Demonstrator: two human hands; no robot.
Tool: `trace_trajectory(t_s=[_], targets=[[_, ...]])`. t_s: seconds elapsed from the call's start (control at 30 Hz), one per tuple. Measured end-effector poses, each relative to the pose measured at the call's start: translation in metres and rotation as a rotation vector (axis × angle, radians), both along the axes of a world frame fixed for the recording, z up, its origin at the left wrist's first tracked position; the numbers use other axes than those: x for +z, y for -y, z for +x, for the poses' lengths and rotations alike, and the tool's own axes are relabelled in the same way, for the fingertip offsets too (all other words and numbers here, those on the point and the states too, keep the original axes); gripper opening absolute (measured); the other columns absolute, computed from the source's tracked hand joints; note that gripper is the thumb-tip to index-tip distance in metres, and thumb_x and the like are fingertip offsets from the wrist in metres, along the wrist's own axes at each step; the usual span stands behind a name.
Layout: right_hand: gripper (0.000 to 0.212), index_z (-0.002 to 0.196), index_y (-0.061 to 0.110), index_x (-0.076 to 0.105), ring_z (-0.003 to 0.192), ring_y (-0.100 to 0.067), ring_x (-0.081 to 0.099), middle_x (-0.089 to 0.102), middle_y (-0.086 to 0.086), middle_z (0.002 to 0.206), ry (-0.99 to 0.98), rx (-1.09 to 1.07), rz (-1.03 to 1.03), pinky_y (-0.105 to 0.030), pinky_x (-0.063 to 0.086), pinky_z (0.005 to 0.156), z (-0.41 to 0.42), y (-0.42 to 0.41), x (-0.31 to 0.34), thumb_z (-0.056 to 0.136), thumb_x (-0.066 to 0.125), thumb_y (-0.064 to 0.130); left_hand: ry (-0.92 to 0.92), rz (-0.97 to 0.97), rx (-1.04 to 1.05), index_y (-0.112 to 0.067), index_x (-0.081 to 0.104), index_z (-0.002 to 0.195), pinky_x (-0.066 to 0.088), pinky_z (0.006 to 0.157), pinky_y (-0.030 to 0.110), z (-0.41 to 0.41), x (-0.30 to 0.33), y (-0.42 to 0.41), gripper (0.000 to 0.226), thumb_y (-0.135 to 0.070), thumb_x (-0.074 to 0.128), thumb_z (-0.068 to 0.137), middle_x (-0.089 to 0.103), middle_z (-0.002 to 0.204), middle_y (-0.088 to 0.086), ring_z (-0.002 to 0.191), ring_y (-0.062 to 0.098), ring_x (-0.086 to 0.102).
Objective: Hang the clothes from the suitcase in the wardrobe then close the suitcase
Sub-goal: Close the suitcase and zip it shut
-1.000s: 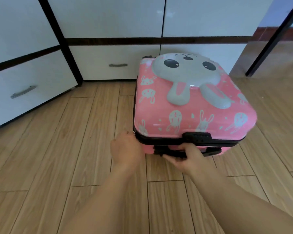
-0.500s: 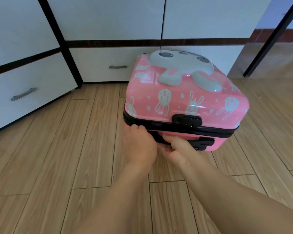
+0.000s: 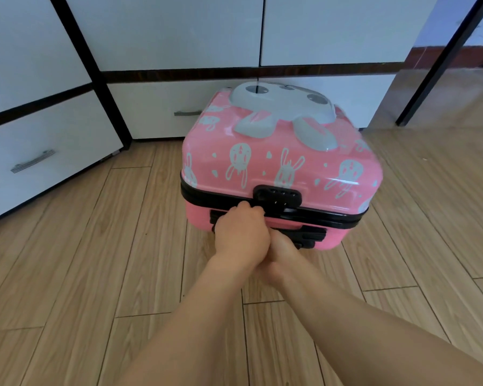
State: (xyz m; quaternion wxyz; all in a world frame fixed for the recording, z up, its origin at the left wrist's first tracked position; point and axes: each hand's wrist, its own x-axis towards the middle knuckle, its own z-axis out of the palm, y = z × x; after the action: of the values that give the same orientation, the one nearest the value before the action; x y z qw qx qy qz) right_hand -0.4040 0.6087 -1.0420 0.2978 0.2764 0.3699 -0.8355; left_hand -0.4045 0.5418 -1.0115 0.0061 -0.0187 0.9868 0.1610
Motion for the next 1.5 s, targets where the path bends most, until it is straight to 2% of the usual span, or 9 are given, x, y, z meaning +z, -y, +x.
trace_trajectory(t_s=[0.1, 0.27, 0.53, 0.6, 0.7, 0.83, 1.07, 1.33, 1.5], targets=[[0.029, 0.117, 0.015, 0.058, 0.093, -0.021, 0.064, 0.071, -0.005, 0.088, 0.084, 0.013, -0.053, -0.033, 0.052, 0.069, 0.007, 0.004, -0.024, 0.098, 0.045, 0.034, 0.082, 0.157, 0.122, -0.012, 0.059, 0.101, 0.042, 0.07, 0.034, 0.008, -0.012, 0.001, 0.023, -0.019, 0.038, 0.096, 0.052, 0.098, 0.006, 0.091, 0.027, 0.056], [0.032, 0.091, 0.013, 0.062, 0.074, -0.019, 0.063, 0.064, -0.004, 0.081, 0.007, 0.392, 0.336, -0.034, 0.053, 0.077, 0.013, -0.006, -0.029, 0.097, 0.048, 0.041, 0.117, 0.36, 0.378, -0.005, 0.06, 0.092, 0.039, 0.067, 0.032, 0.018, -0.035, 0.016, 0.016, -0.007, 0.044, 0.088, 0.056, 0.102, 0.014, 0.088, 0.032, 0.055], [0.021, 0.111, 0.017, 0.051, 0.072, -0.016, 0.059, 0.059, -0.003, 0.093, -0.048, 1.111, 1.069, -0.032, 0.048, 0.075, 0.012, -0.072, -0.043, 0.095, 0.049, 0.03, 0.14, 0.296, 0.647, -0.008, 0.062, 0.101, 0.039, 0.068, 0.032, 0.026, -0.053, 0.051, 0.025, -0.005, 0.042, 0.088, 0.061, 0.105, 0.013, 0.089, 0.033, 0.057], [0.02, 0.111, 0.01, 0.048, 0.073, -0.021, 0.059, 0.059, -0.01, 0.102, -0.004, 1.039, 1.195, -0.036, 0.049, 0.075, 0.009, -0.088, -0.046, 0.096, 0.046, 0.024, 0.132, 0.303, 0.687, -0.011, 0.063, 0.099, 0.037, 0.068, 0.03, 0.03, -0.059, 0.057, 0.023, -0.009, 0.041, 0.091, 0.063, 0.103, 0.013, 0.083, 0.03, 0.054], [0.012, 0.107, 0.006, 0.047, 0.066, -0.026, 0.056, 0.055, -0.014, 0.092, 0.161, 0.361, 0.938, -0.035, 0.044, 0.063, -0.003, -0.111, -0.039, 0.097, 0.041, 0.01, 0.11, 0.378, 0.798, -0.009, 0.063, 0.103, 0.038, 0.073, 0.03, 0.031, -0.062, 0.058, 0.022, -0.015, 0.043, 0.095, 0.064, 0.108, 0.016, 0.095, 0.034, 0.059], [0.027, 0.119, 0.01, 0.052, 0.078, -0.023, 0.057, 0.056, -0.01, 0.095, -0.064, -0.027, 0.859, -0.03, 0.045, 0.064, -0.029, -0.119, -0.035, 0.095, 0.045, 0.001, 0.131, 0.381, 0.865, 0.007, 0.056, 0.117, 0.042, 0.085, 0.037, 0.016, -0.058, 0.067, 0.028, -0.005, 0.042, 0.095, 0.058, 0.121, 0.027, 0.114, 0.041, 0.054], [0.042, 0.131, 0.002, 0.051, 0.093, -0.023, 0.055, 0.056, -0.009, 0.106, -0.306, 0.189, 1.06, -0.036, 0.047, 0.079, -0.041, -0.107, -0.047, 0.09, 0.055, 0.001, 0.055, 0.555, 0.937, 0.003, 0.061, 0.106, 0.041, 0.082, 0.033, 0.017, -0.067, 0.065, 0.022, -0.002, 0.047, 0.09, 0.062, 0.112, 0.024, 0.106, 0.039, 0.057], [0.021, 0.08, 0.003, 0.06, 0.083, -0.03, 0.057, 0.059, -0.016, 0.085, -0.53, 0.597, 1.573, -0.026, 0.032, 0.056, -0.036, -0.105, -0.043, 0.095, 0.046, 0.007, 0.047, 0.586, 0.893, -0.003, 0.061, 0.096, 0.034, 0.071, 0.026, 0.016, -0.087, 0.069, 0.016, -0.002, 0.047, 0.09, 0.064, 0.104, 0.018, 0.089, 0.03, 0.056], [0.03, 0.117, 0.004, 0.054, 0.11, -0.028, 0.056, 0.057, -0.015, 0.122, -0.703, 0.988, 1.915, -0.029, 0.041, 0.078, -0.02, -0.101, -0.03, 0.095, 0.036, -0.003, 0.072, 0.739, 0.967, -0.003, 0.061, 0.107, 0.046, 0.082, 0.034, 0.009, -0.097, 0.074, 0.021, -0.006, 0.049, 0.09, 0.062, 0.105, 0.016, 0.099, 0.033, 0.059]])
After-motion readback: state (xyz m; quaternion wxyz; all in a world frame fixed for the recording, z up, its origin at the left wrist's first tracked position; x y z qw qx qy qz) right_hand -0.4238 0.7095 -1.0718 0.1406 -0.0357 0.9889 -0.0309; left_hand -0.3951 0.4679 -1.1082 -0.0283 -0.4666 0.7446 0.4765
